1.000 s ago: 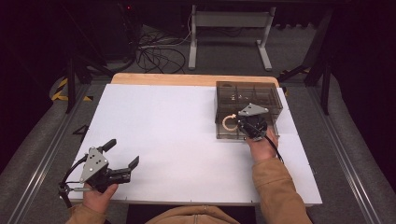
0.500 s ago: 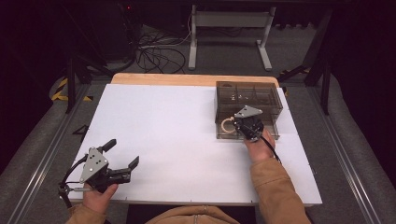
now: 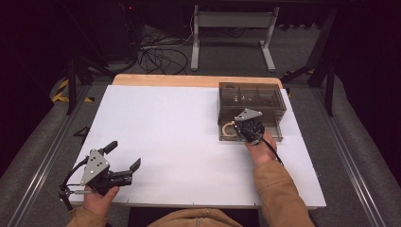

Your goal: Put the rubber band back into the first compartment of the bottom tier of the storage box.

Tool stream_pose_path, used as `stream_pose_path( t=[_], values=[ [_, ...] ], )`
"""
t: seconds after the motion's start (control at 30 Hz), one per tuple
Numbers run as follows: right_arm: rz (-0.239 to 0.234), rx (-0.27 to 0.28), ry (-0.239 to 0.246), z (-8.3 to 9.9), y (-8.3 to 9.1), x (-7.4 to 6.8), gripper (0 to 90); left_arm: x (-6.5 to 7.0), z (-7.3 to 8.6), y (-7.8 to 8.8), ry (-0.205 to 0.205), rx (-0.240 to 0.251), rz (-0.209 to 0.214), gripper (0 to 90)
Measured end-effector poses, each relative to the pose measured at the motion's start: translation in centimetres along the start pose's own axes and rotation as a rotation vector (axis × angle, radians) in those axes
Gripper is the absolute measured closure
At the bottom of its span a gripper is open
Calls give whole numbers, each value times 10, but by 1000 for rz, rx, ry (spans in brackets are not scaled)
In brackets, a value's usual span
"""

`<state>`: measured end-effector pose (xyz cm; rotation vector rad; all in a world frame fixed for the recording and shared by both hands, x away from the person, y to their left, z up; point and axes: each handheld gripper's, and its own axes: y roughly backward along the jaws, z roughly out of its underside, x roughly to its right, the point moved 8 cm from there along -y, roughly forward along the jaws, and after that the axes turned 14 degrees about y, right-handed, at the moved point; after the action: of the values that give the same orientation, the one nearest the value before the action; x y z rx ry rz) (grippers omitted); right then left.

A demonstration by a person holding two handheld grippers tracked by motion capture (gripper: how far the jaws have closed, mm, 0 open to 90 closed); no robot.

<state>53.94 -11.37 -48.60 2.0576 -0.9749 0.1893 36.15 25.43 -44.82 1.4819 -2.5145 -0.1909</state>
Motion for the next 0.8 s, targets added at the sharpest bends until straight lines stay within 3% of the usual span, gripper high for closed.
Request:
stream_pose_path(
  t=[0.53, 0.8],
  values=[
    [-29, -6, 10, -1, -2, -5, 823, 0, 0, 0, 1, 1, 0, 55],
    [-49, 38, -28, -3, 4, 0, 583, 0, 0, 0, 1, 1, -1, 55]
  ],
)
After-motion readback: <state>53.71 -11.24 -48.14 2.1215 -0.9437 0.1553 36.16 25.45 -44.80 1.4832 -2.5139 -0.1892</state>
